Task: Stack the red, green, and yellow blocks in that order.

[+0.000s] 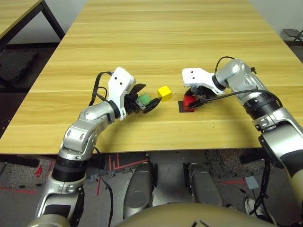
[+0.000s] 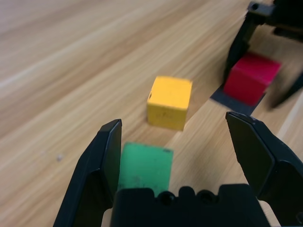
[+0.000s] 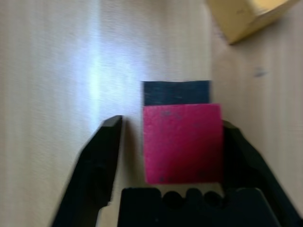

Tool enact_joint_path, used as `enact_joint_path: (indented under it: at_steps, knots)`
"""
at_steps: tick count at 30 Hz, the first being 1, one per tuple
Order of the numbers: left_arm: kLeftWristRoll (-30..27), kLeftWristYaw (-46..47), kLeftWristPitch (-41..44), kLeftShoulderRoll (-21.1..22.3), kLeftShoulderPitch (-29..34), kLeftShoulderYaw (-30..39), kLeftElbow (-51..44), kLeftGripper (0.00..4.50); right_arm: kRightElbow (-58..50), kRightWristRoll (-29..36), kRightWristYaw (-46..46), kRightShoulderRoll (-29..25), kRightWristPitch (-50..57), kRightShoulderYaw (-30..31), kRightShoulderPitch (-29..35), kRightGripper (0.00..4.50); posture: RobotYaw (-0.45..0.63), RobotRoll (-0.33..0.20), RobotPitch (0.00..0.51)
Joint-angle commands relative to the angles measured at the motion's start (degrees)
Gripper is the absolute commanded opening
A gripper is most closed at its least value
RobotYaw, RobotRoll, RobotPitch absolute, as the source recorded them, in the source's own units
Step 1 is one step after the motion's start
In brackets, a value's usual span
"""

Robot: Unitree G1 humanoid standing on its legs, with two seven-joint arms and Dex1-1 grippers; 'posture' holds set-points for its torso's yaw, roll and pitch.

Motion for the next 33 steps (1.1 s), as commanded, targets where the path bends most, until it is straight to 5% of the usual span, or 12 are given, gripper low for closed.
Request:
enact_joint_path:
  at_steps: [1, 8, 25, 28, 33]
  knots:
    - [1.47, -0.38, -0.70, 0.11, 1.13, -1.25, 1.86, 4.50, -1.12, 6.96, 3.17, -1.88, -0.20, -6.36, -2.11, 4.49, 0.43, -0.208, 0.096]
    - [4.74, -2.74, -6.68, 0.81, 1.62, -2.08, 8.94, 4.50, -15.40, 19.91, 5.26, -10.21, 17.23, -17.32, -2.02, 4.49, 0.38, -0.191, 0.074]
    - [8.54, -7.12, -16.76, -2.05, -3.35, -2.67, 22.87, 4.50, -30.02, 29.21, -7.80, -14.76, 27.58, -22.24, 7.05, 4.49, 0.26, -0.167, 0.050]
    - [8.59, -5.88, -17.04, -2.71, -3.19, -1.78, 22.03, 3.84, -30.39, 29.97, -8.95, -15.40, 27.97, -22.59, 7.43, 4.50, 0.26, -0.162, 0.055]
    - [7.76, -5.91, -11.81, -1.60, -1.36, -1.71, 18.85, 2.11, -30.04, 31.17, -10.23, -16.66, 27.58, -22.75, 7.83, 4.50, 0.25, -0.155, 0.055]
